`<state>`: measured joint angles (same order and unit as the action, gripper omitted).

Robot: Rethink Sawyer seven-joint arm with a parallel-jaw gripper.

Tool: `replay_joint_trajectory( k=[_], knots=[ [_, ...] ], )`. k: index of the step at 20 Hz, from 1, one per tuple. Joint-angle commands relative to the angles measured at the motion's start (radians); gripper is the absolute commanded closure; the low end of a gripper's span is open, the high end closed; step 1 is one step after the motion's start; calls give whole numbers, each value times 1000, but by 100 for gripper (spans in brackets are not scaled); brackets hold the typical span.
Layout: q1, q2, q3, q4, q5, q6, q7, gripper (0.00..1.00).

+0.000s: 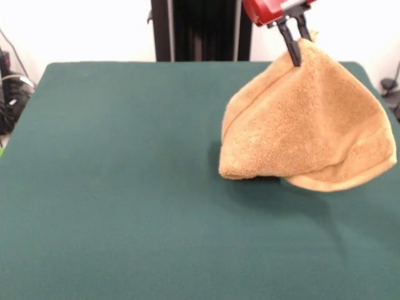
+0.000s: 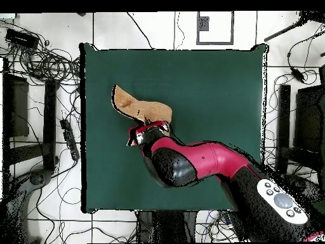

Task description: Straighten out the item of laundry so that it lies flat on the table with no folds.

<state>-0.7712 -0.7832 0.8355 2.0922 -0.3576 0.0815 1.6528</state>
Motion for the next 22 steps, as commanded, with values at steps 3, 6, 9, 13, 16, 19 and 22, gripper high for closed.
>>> replay_joint_trajectory(
  k=[3,6,9,13,16,19,22],
  knots=[
    [-40,-49,207,77,95,92,127,100],
    [-75,-71,285,102,172,152,151,100],
    [-101,-67,339,112,220,183,151,100],
    [-135,-93,395,117,286,246,142,100],
    [-167,-104,452,116,336,298,141,100],
    [-175,-71,445,116,341,311,123,100],
    [-199,-31,456,118,331,324,88,100]
  ],
)
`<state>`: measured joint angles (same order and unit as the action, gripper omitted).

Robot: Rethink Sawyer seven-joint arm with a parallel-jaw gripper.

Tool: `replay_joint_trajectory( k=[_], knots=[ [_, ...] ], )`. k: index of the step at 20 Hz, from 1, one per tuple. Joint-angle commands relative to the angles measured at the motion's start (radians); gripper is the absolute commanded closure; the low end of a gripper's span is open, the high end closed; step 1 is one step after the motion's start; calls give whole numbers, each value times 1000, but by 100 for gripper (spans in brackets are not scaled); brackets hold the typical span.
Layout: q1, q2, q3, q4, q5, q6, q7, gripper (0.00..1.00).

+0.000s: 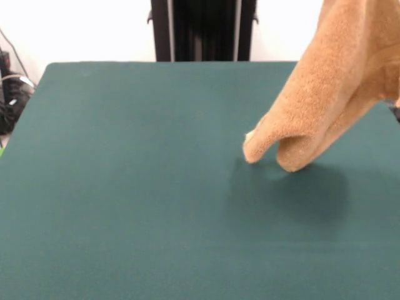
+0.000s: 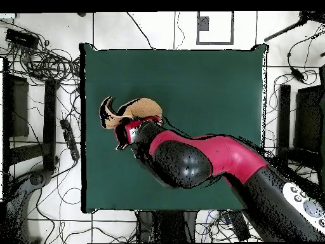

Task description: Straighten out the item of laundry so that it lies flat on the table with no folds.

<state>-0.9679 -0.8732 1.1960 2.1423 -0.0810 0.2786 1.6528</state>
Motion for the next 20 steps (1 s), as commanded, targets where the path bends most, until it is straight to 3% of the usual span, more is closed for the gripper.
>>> replay_joint_trajectory(
  k=[1,10,17,20],
  knots=[
    [-10,91,95,64,43,130,66,100],
    [-52,183,109,71,51,135,87,100],
    [-85,305,74,77,15,132,53,100],
    [-102,312,86,75,26,160,58,100]
  ],
)
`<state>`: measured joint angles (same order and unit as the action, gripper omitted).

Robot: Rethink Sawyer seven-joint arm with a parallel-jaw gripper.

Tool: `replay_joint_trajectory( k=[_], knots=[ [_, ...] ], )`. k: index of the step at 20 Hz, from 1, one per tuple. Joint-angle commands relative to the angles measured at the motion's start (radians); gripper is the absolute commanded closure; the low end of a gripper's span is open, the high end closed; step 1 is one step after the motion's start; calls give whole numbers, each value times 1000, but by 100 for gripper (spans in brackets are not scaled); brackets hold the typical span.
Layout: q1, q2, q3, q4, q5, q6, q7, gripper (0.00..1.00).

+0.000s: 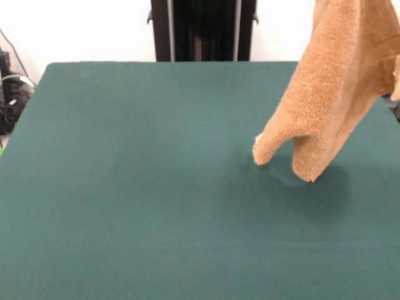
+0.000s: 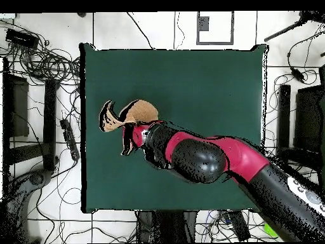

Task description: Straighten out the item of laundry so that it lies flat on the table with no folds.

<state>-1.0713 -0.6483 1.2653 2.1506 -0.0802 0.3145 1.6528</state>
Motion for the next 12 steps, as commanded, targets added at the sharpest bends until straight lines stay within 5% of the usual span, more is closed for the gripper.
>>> replay_joint_trajectory(
  k=[1,5,12],
  knots=[
    [-9,72,40,79,41,128,81,100],
    [-47,-17,153,96,101,172,149,100],
    [-87,18,200,76,149,243,123,100]
  ],
)
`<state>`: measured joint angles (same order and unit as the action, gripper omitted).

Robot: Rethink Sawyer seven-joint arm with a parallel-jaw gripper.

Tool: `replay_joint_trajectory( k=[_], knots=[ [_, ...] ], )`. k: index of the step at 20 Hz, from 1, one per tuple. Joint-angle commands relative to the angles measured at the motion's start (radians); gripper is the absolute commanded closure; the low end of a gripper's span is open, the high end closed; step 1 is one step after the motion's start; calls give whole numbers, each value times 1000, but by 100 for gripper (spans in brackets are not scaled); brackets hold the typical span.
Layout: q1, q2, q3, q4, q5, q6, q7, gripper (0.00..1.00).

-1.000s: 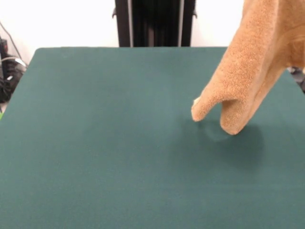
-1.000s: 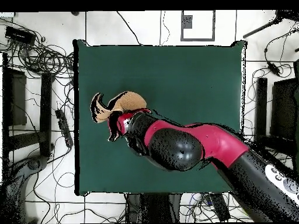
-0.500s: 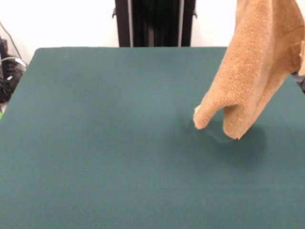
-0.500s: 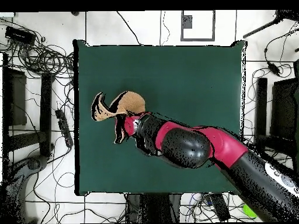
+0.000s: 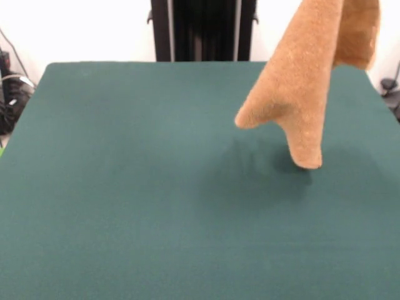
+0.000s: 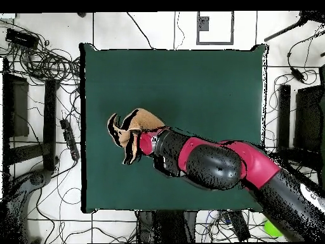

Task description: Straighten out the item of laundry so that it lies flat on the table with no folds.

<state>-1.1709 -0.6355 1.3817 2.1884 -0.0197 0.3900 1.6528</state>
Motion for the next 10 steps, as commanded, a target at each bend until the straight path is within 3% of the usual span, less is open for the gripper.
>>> replay_joint_trajectory(
  k=[1,10],
  knots=[
    [11,19,68,24,81,191,90,100],
    [-14,208,-70,-171,15,460,-174,100]
  ],
)
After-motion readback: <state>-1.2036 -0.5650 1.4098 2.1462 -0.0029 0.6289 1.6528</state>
